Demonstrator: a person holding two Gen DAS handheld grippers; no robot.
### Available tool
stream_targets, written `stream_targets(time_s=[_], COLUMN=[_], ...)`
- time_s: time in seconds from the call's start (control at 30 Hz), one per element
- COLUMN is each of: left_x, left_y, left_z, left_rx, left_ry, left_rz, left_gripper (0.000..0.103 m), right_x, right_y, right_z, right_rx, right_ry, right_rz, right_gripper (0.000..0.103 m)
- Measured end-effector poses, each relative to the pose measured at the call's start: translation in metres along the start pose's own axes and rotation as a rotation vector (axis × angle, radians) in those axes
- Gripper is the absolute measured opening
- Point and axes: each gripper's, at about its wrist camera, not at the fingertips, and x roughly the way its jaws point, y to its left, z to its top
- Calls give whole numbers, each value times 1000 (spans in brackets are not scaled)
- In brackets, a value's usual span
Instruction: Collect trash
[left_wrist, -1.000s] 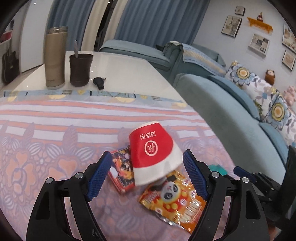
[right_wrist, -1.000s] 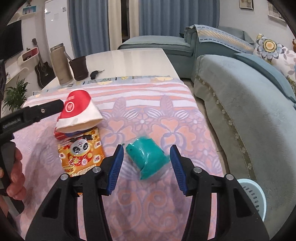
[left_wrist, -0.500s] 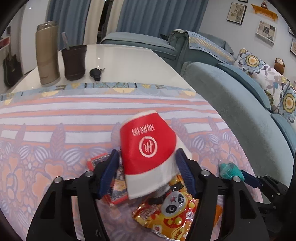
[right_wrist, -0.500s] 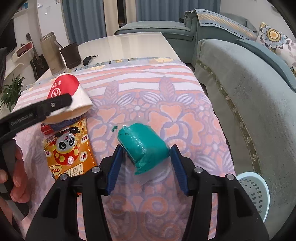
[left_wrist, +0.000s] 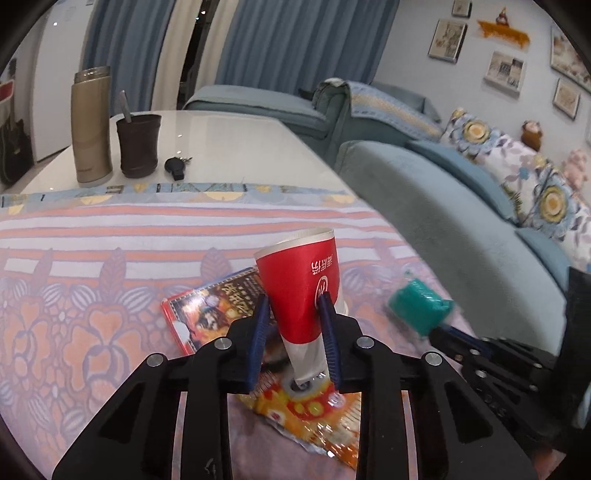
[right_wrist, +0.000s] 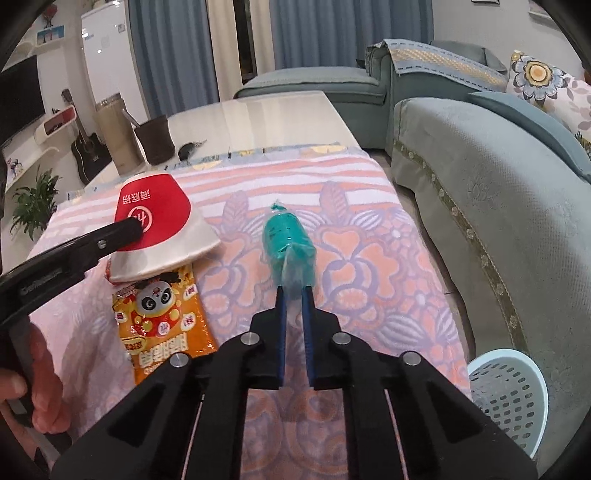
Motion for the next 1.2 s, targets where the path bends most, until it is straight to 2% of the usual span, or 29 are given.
stream_targets(time_s=[0.07, 0.27, 0.37, 0.47, 0.53, 0.6, 0.67, 0.7, 0.73, 1.0, 1.1, 1.2], left_x=[-16, -76, -103, -119, -124, -123, -120, -117, -115, -101, -98, -97], left_y=[-2, -8, -6, 2, 11, 16, 21, 23, 24, 25, 24, 22], left_z=[-3, -24, -42, -57, -66, -72, -79, -81, -83, -87, -87, -87], left_rx=[-6, 13, 3, -21, -45, -58, -63, -62, -63, -41, -40, -40], left_ry=[-18, -39, -29, -25, -12, 6, 30, 38, 44, 56, 59, 55], left_rz=[-14, -64, -78, -77, -91, -99, -107, -109, -111, -136, -143, -149], left_gripper=[26, 26, 26, 26, 26, 26, 26, 26, 26, 26, 26, 26], right_x=[-12, -62, -85, -89, -82, -72, -52, -43, -37, 25, 38, 34], right_y=[1, 8, 19, 23, 29, 34, 38, 41, 42, 43, 38, 35], right_z=[-3, -32, -47, -50, -42, -33, -21, -15, -13, 5, 5, 8], right_rx=[3, 42, 36, 39, 7, -27, -54, -73, -85, -123, -99, -88], right_ry=[-34, -43, -31, 1, 24, 39, 53, 50, 48, 112, 162, 146], right_rz=[14, 63, 66, 87, 74, 79, 76, 54, 45, 26, 37, 59], right_gripper=[5, 4, 4, 5, 5, 14, 40, 47, 50, 52, 52, 52])
